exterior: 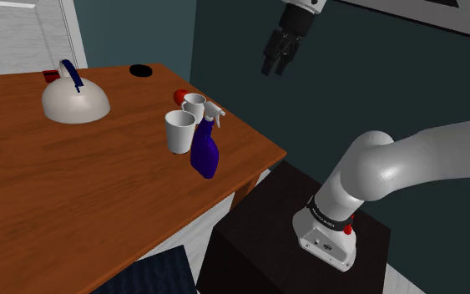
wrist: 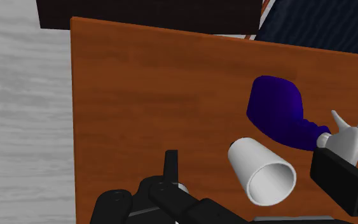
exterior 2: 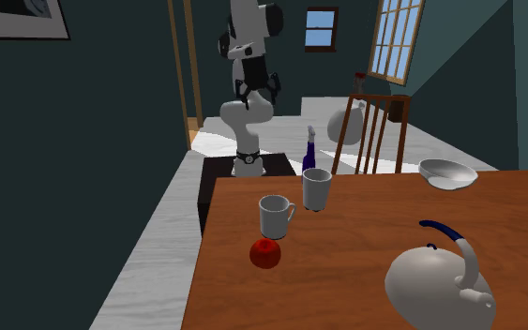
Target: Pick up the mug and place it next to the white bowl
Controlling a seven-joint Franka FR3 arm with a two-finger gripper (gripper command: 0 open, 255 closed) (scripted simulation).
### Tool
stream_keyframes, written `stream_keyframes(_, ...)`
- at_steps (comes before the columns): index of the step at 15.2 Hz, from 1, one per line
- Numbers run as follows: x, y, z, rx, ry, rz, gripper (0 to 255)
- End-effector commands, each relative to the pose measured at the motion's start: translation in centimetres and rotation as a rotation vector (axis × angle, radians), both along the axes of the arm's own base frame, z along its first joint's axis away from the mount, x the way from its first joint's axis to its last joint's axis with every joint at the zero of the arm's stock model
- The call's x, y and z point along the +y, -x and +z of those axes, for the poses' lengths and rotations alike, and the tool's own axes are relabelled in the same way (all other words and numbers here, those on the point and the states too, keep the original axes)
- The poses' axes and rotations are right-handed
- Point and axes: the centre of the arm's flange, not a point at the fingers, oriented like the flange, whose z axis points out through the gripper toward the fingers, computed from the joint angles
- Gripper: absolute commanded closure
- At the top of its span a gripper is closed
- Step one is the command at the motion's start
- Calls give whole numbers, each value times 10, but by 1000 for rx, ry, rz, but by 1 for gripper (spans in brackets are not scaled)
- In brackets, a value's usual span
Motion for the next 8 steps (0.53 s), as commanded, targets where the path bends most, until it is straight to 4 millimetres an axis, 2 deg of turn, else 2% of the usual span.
stream_keyframes(1, 0, 0, 0, 0, 0, 0, 0)
stream_keyframes(8, -4, -77, -52, 13, 22, -13, 0)
